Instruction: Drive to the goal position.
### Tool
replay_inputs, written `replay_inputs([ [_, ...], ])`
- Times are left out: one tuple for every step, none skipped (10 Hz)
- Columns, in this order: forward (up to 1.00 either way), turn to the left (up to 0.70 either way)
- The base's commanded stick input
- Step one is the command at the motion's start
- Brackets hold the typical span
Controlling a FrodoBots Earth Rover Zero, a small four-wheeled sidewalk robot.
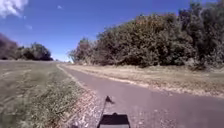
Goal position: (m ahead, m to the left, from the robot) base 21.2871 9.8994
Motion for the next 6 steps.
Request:
replay_inputs([
  [0.70,0.00],
  [0.70,0.00],
  [0.70,0.00],
  [0.70,0.00],
  [0.70,0.00],
  [0.70,0.00],
])
